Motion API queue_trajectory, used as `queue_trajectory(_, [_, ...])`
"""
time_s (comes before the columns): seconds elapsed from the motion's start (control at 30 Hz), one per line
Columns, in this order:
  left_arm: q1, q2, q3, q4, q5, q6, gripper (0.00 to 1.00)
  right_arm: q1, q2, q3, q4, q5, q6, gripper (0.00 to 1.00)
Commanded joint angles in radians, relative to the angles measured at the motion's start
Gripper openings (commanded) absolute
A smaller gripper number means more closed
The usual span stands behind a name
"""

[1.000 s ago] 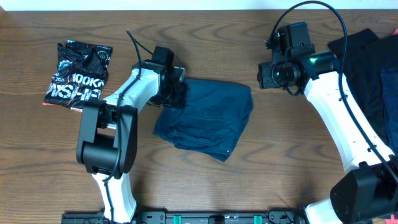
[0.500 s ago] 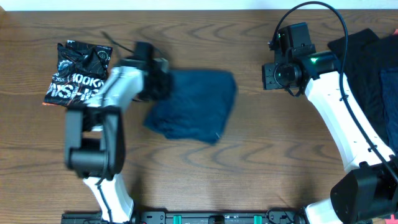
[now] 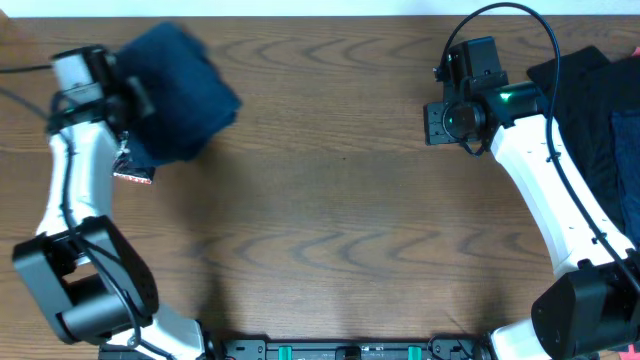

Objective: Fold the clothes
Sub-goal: 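Carry the folded shirt with the left gripper to the table's upper left and release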

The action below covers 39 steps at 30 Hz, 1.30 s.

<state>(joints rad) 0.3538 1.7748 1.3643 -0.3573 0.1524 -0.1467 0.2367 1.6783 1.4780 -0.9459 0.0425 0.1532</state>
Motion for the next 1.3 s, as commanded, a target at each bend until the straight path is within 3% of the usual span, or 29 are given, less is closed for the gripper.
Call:
queue_trajectory(0.0, [0.088, -0.011, 0.022, 0.031, -0.015, -0.028, 0.06, -0.017, 0.002, -0.001, -0.001, 0.014, 0.007, 0.54])
queue_trajectory(0.17, [0.190, -0.003, 0.010, 0.020, -0.015, -0.046, 0.06, -0.017, 0.002, -0.001, -0.001, 0.014, 0.007, 0.54])
queue_trajectory(0.2, [0.207, 0.003, 0.005, 0.016, -0.015, -0.051, 0.11, -0.017, 0.002, -0.001, -0.002, 0.014, 0.007, 0.54])
queue_trajectory(0.23, [0.220, 0.008, 0.002, 0.003, -0.015, -0.050, 0.27, -0.017, 0.002, -0.001, -0.002, 0.014, 0.007, 0.54])
queue_trajectory(0.3, [0.239, 0.016, -0.003, -0.012, -0.015, -0.050, 0.68, -0.017, 0.002, -0.001, -0.002, 0.013, 0.008, 0.54])
queue_trajectory(0.33, [0.248, 0.018, -0.003, -0.017, -0.015, -0.050, 0.82, -0.017, 0.002, -0.001, -0.002, 0.013, 0.007, 0.54])
queue_trajectory(0.37, [0.254, 0.018, -0.003, -0.019, -0.014, -0.051, 0.95, -0.017, 0.002, -0.001, -0.004, 0.013, 0.007, 0.54])
queue_trajectory(0.4, [0.259, 0.014, -0.003, -0.019, -0.005, -0.051, 0.98, -0.017, 0.002, -0.001, -0.008, 0.014, 0.007, 0.54])
queue_trajectory(0.53, [0.250, -0.014, -0.003, -0.024, 0.053, -0.050, 0.98, -0.026, 0.002, -0.001, -0.023, 0.014, 0.048, 0.54])
queue_trajectory(0.73, [0.116, -0.066, -0.003, -0.062, 0.079, 0.011, 0.98, -0.103, 0.002, -0.001, 0.038, -0.007, 0.272, 0.58])
queue_trajectory(0.83, [-0.014, -0.080, -0.003, -0.085, 0.074, 0.072, 0.98, -0.153, 0.002, -0.001, 0.120, -0.089, 0.221, 0.68])
queue_trajectory(1.0, [-0.262, -0.080, -0.003, -0.216, 0.063, 0.098, 0.98, -0.224, 0.002, -0.001, 0.155, -0.092, 0.026, 0.74])
queue_trajectory(1.13, [-0.397, -0.087, -0.003, -0.377, 0.039, 0.089, 0.98, -0.296, -0.010, -0.001, 0.104, -0.092, 0.032, 0.75])
queue_trajectory(1.27, [-0.427, -0.126, -0.003, -0.526, 0.038, 0.063, 0.98, -0.357, -0.060, -0.001, 0.025, -0.119, 0.062, 0.73])
